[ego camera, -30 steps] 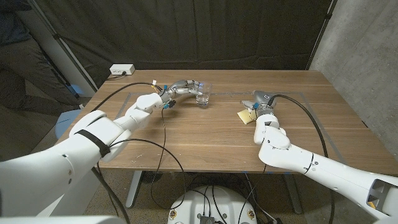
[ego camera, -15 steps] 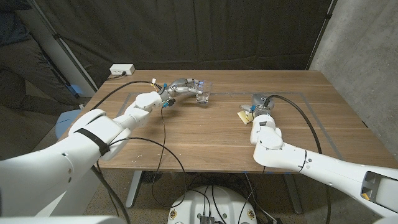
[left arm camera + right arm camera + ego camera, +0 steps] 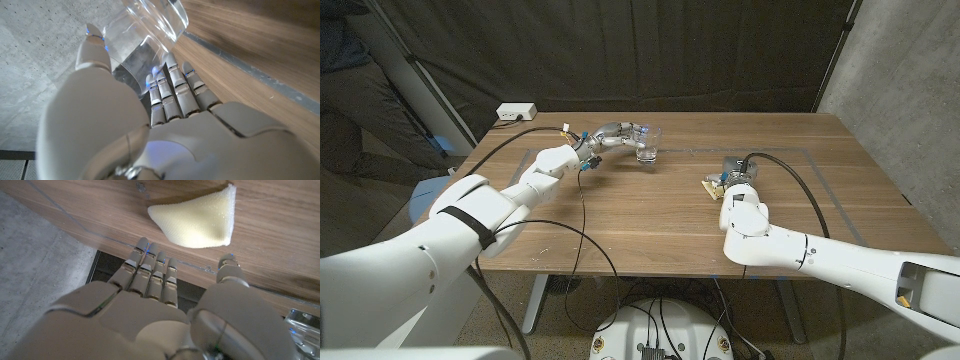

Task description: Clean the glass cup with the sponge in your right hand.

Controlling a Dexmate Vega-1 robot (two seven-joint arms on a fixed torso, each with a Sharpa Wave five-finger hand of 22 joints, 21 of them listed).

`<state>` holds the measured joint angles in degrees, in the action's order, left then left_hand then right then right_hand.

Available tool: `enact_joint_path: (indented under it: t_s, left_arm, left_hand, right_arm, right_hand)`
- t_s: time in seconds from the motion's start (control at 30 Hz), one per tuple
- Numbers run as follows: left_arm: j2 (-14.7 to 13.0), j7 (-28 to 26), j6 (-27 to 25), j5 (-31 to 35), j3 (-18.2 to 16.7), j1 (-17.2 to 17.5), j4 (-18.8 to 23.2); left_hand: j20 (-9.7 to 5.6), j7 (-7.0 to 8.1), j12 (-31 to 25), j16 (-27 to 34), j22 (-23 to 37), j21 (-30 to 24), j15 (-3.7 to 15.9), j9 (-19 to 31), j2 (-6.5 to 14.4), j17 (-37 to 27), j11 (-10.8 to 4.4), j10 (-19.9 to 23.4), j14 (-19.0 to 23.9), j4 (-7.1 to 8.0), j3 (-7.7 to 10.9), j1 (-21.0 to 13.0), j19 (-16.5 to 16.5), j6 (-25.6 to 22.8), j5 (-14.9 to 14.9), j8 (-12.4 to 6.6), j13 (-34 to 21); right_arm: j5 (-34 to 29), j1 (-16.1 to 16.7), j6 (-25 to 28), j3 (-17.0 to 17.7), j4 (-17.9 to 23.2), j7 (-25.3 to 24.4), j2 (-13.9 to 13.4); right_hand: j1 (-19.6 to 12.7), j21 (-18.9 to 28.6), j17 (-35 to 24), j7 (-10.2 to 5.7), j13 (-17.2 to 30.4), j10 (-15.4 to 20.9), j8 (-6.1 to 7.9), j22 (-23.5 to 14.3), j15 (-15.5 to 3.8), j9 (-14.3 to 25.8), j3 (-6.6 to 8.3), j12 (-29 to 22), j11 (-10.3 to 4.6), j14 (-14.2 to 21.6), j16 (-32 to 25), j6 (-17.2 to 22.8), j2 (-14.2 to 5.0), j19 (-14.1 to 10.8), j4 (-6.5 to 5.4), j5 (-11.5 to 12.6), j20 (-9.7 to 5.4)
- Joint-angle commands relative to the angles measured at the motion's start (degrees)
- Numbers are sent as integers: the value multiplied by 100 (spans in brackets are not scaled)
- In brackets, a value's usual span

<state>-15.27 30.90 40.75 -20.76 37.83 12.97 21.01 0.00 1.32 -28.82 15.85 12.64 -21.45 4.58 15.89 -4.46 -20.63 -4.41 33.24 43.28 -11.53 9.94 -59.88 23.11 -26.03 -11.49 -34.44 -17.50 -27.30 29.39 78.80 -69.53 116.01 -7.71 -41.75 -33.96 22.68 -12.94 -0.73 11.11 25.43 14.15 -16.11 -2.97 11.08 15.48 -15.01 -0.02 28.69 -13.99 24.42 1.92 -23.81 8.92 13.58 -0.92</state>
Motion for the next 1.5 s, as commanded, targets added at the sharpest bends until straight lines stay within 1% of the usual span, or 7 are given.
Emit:
enact_joint_path:
  t_s: [0.03, 0.37, 0.67, 1.1, 1.27, 1.37, 1.5]
  left_arm:
    - [7, 66, 67, -19, -58, 0, 6]
    - [7, 36, 7, -10, -64, -23, -2]
    - [4, 46, 82, -32, -92, -3, 7]
    - [4, 149, 290, -66, -142, 51, 42]
    - [3, 167, 321, -59, -145, 58, 51]
    - [4, 181, 346, -60, -150, 65, 58]
    - [3, 200, 368, -66, -159, 74, 65]
  left_hand:
    - [-6, 585, -17, -32, 29, -45, 816, 206, 870, -22, -708, 747, 78, 367, 439, -907, -39, -760, -21, -1106, -124]
    - [-19, 578, -18, -61, 29, -64, 809, 213, 876, -43, -707, 760, 83, 383, 453, -895, -45, -762, -21, -1150, -142]
    - [-29, 572, -17, -80, 29, -79, 815, 218, 887, -63, -707, 766, 96, 389, 471, -896, -55, -756, -22, -1184, -158]
    - [-44, 573, -14, -110, 27, -101, 815, 207, 885, -86, -706, 768, 107, 401, 484, -880, -63, -745, -20, -1218, -179]
    - [-49, 574, -12, -121, 27, -111, 815, 206, 890, -95, -707, 769, 111, 408, 490, -872, -61, -743, -20, -1233, -186]
    - [-52, 573, -12, -128, 26, -116, 814, 205, 892, -100, -708, 771, 116, 411, 496, -869, -66, -743, -21, -1245, -191]
    - [-52, 563, -6, -140, 26, -124, 809, 195, 886, -108, -708, 762, 118, 415, 498, -858, -71, -732, -20, -1251, -198]
  right_arm:
    - [-329, -134, 119, -157, -203, 730, 65]
    - [-685, -162, 119, -193, -466, 1250, 177]
    - [-538, -289, 119, -287, -557, 1370, 168]
    - [-243, -344, 119, -366, -484, 1194, 59]
    - [-144, -264, 119, -299, -439, 936, 48]
    - [-78, -106, 97, -165, -423, 527, 77]
    - [18, 156, 38, 85, -375, -39, 112]
  right_hand:
    - [-38, 36, -29, -7, 29, -24, -3, -18, -385, 6, 26, 5, -7, -28, 6, 0, -56, 1, -48, 48, -32]
    - [-39, 66, -55, -49, 31, -12, 14, -45, -388, 6, 19, 16, -17, -27, 1, 65, -72, 11, -69, 65, -45]
    - [9, 163, -130, -217, 33, 18, 153, -127, -397, 1, -9, 45, -114, -22, -15, 535, -152, 34, -150, 98, -55]
    - [-336, 409, -172, -565, 23, 452, 426, -291, -527, -27, 119, -38, -341, 201, -43, 1647, -348, 25, -59, 190, -113]
    - [-626, 571, -206, -707, 13, 701, 554, -367, -618, -41, 247, -86, -445, 398, -100, 2233, -553, -52, -11, 212, -178]
    - [-955, 760, -289, -775, 2, 994, 664, -449, -769, -42, 369, -152, -550, 636, -211, 2769, -831, -156, 21, 173, -294]
    - [-1218, 939, -338, -734, -10, 1246, 797, -532, -832, -40, 485, -206, -630, 808, -257, 3307, -1040, -218, 35, 98, -352]
